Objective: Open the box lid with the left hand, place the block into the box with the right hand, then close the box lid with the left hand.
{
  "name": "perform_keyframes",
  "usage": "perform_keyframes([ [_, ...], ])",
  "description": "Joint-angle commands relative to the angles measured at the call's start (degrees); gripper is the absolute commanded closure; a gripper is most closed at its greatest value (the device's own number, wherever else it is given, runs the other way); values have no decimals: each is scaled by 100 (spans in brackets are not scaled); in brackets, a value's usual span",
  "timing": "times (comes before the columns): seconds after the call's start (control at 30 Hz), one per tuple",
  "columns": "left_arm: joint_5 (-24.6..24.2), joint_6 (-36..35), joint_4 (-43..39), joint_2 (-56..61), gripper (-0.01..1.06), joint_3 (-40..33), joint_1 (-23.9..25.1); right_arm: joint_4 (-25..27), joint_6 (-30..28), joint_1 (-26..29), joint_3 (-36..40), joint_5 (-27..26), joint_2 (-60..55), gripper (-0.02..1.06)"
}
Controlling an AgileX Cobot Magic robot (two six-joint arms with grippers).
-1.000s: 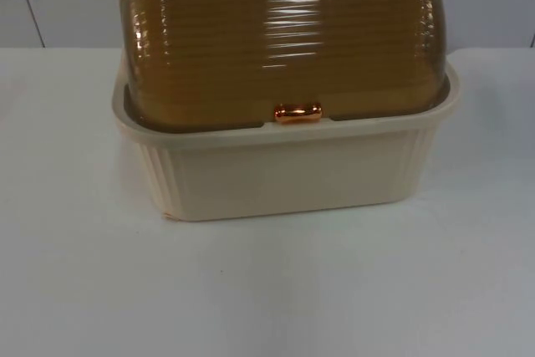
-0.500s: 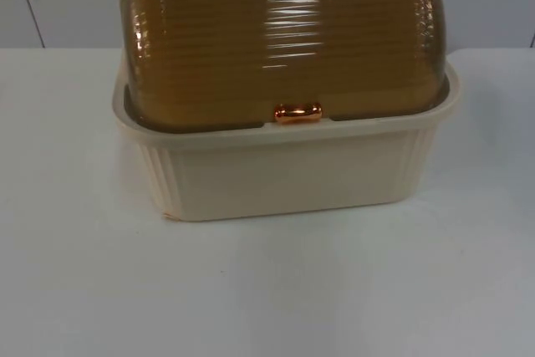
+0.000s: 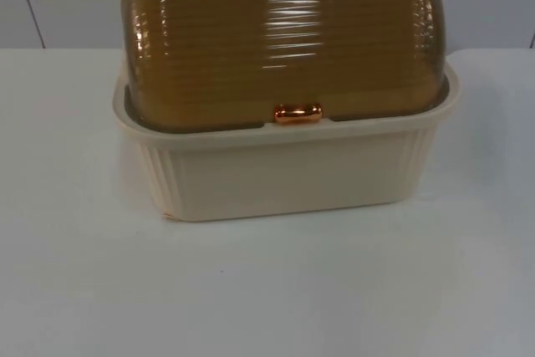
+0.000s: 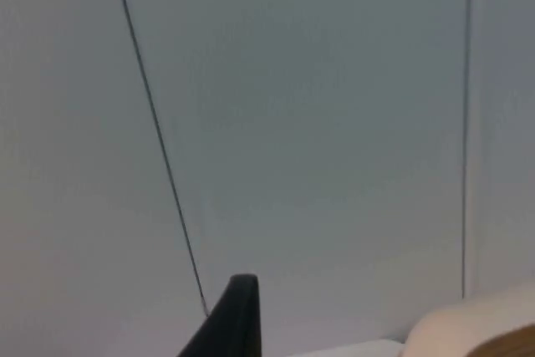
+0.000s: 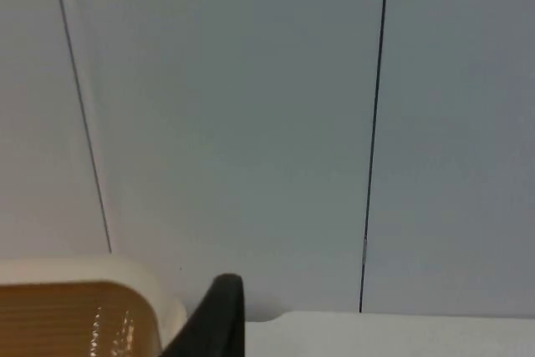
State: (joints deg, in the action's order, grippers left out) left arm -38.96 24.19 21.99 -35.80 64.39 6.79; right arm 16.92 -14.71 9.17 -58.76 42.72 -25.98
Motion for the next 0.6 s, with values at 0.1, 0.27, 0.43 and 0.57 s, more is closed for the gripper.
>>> perform_keyframes([
  [0.1,-557,-65,-122,627,0,-5,-316,-37,107,-259,-8,198,499,0],
  [0.27,-898,-466,-473,1205,0,-5,-476,-37,165,-380,-8,542,865,0],
  [0.43,-839,-517,-537,2009,0,-5,-476,-37,165,-380,-79,551,1367,0],
  [0.57,-739,-615,-537,2410,0,-5,-476,-37,164,-380,-313,517,1604,0],
])
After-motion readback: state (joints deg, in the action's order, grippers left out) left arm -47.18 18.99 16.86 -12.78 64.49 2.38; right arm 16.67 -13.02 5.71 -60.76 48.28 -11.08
